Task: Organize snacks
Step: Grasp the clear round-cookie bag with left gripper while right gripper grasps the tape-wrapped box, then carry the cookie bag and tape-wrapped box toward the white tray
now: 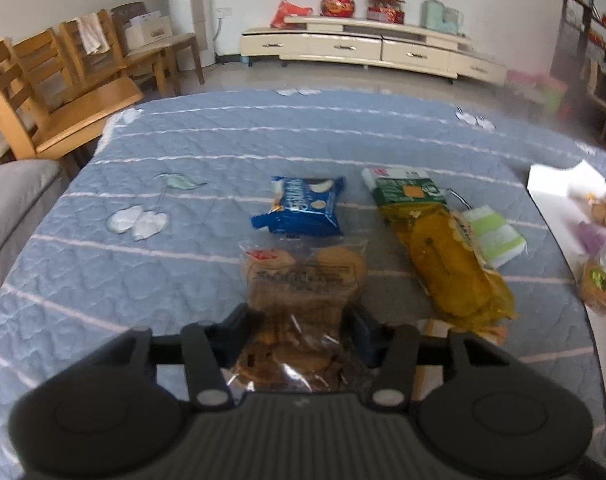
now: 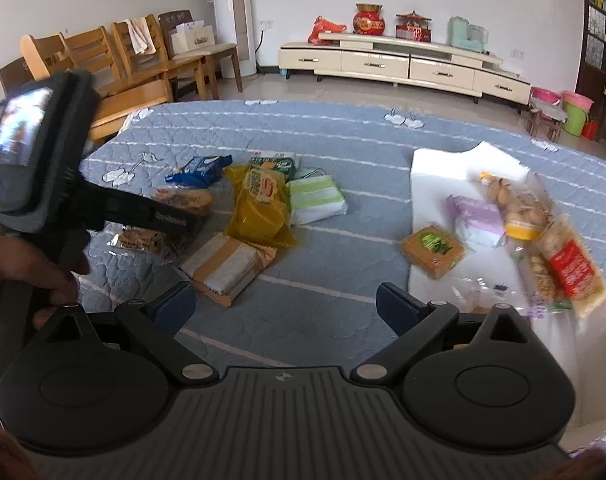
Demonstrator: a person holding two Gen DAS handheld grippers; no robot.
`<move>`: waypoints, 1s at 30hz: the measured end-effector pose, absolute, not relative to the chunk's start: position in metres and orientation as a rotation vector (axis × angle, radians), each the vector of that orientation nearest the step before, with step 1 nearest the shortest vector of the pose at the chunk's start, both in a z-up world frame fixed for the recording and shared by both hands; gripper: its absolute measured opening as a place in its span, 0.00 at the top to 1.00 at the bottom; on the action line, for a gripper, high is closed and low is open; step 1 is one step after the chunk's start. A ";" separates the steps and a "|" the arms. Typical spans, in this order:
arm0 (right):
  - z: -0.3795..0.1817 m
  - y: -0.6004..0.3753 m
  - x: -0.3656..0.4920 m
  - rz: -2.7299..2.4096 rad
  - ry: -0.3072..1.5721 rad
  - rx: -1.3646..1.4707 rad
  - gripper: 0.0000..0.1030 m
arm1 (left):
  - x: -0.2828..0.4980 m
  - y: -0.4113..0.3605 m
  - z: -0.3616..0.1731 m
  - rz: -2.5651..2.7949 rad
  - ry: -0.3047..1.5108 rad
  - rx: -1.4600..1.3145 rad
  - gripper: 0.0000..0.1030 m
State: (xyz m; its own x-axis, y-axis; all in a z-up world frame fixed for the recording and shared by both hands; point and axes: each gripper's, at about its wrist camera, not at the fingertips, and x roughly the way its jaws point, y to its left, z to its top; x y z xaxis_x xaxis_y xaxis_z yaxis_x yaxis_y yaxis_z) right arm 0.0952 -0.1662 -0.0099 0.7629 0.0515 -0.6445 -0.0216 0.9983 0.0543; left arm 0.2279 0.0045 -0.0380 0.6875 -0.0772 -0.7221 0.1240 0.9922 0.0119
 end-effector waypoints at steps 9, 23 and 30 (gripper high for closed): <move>-0.022 -0.135 0.134 0.066 0.759 0.126 0.00 | 0.189 0.048 -0.028 -0.013 0.744 0.034 0.52; -0.039 -0.119 0.158 0.034 0.812 0.144 0.34 | 0.155 0.058 -0.017 0.014 0.707 -0.001 0.52; -0.021 -0.140 0.116 0.059 0.774 0.138 0.35 | 0.132 0.046 -0.008 -0.012 0.688 0.007 0.52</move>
